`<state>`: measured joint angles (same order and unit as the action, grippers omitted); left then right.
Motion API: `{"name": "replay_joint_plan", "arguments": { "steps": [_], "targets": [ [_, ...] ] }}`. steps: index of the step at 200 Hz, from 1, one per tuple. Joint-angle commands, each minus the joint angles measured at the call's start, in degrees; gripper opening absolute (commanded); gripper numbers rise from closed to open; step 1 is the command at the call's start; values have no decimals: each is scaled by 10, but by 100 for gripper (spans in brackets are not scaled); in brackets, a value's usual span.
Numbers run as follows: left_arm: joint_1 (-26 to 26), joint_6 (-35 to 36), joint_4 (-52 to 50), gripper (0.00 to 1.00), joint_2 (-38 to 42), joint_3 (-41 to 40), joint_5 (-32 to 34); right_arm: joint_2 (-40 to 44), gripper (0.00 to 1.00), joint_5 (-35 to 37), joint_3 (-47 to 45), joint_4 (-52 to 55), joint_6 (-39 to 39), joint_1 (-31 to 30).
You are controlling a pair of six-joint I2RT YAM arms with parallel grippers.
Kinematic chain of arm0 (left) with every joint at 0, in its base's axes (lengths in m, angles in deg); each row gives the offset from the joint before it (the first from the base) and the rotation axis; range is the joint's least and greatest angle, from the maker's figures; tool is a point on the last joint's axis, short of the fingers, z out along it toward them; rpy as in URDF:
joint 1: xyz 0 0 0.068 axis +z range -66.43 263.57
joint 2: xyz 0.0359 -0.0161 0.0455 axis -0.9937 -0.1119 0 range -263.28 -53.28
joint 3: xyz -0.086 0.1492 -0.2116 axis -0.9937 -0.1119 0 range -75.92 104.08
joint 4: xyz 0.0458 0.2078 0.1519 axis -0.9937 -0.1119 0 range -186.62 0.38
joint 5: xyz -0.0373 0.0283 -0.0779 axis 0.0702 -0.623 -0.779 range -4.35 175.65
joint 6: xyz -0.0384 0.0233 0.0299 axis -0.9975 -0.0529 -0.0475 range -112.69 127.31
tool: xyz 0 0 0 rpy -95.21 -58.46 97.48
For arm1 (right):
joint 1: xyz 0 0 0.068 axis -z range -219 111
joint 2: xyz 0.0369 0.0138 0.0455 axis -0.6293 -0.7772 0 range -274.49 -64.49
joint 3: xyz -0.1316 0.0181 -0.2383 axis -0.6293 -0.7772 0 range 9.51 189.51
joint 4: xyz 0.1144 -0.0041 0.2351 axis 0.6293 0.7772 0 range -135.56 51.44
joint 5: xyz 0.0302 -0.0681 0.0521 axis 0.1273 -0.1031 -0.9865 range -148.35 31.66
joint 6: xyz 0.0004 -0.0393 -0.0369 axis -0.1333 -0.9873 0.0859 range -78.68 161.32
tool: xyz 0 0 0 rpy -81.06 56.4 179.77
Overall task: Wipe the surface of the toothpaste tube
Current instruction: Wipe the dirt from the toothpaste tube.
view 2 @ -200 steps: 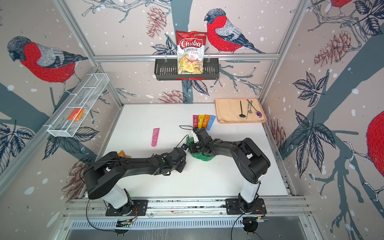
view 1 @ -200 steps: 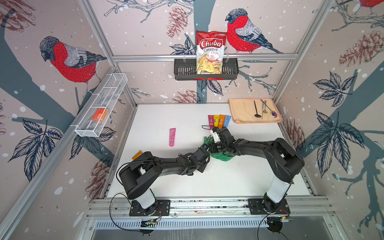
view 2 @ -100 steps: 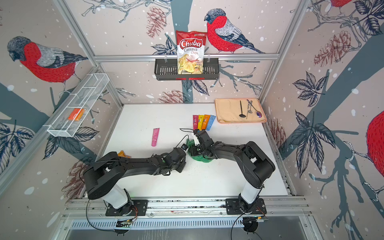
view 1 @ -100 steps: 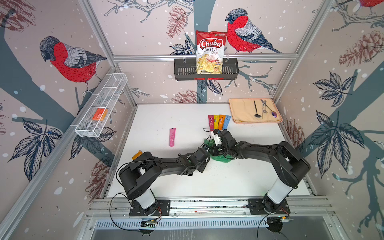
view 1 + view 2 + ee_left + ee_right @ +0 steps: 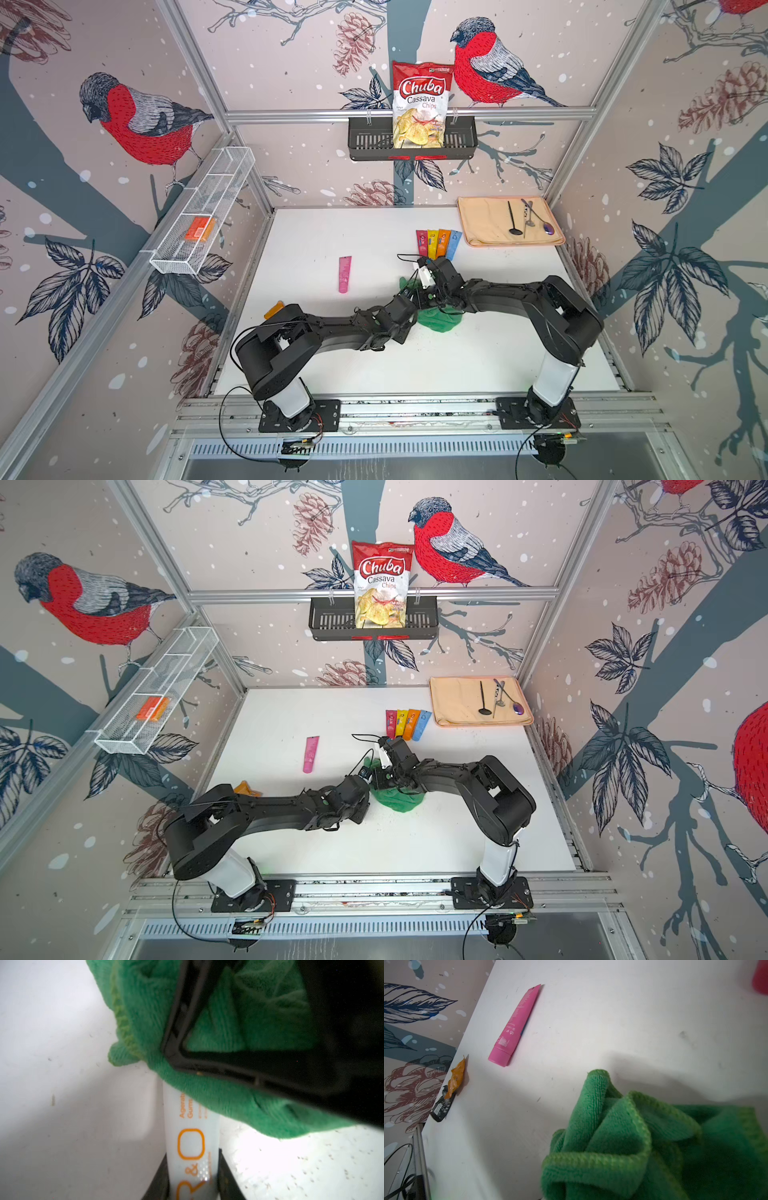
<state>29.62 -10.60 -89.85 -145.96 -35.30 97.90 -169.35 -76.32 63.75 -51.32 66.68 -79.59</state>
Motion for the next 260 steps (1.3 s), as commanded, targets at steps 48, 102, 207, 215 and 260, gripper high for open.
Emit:
{"name": "replay_joint_plan", "arguments": {
  "steps": [48, 102, 207, 215, 260],
  "targets": [
    [-2, 21, -12, 20, 7, -6, -20, 0, 13, 159, 25, 134, -29, 36],
    [-1, 22, -12, 20, 6, -6, -20, 36, 13, -73, -9, 14, -9, -10],
    [-2, 23, -9, 20, 11, -11, -21, -16, 13, 97, 3, 104, -20, 25],
    [-2, 22, -9, 20, 11, -10, -21, -15, 13, 111, 5, 112, -22, 32],
    [-2, 23, -8, 20, 12, -11, -20, -9, 13, 127, 22, 127, -31, 40]
  ]
}}
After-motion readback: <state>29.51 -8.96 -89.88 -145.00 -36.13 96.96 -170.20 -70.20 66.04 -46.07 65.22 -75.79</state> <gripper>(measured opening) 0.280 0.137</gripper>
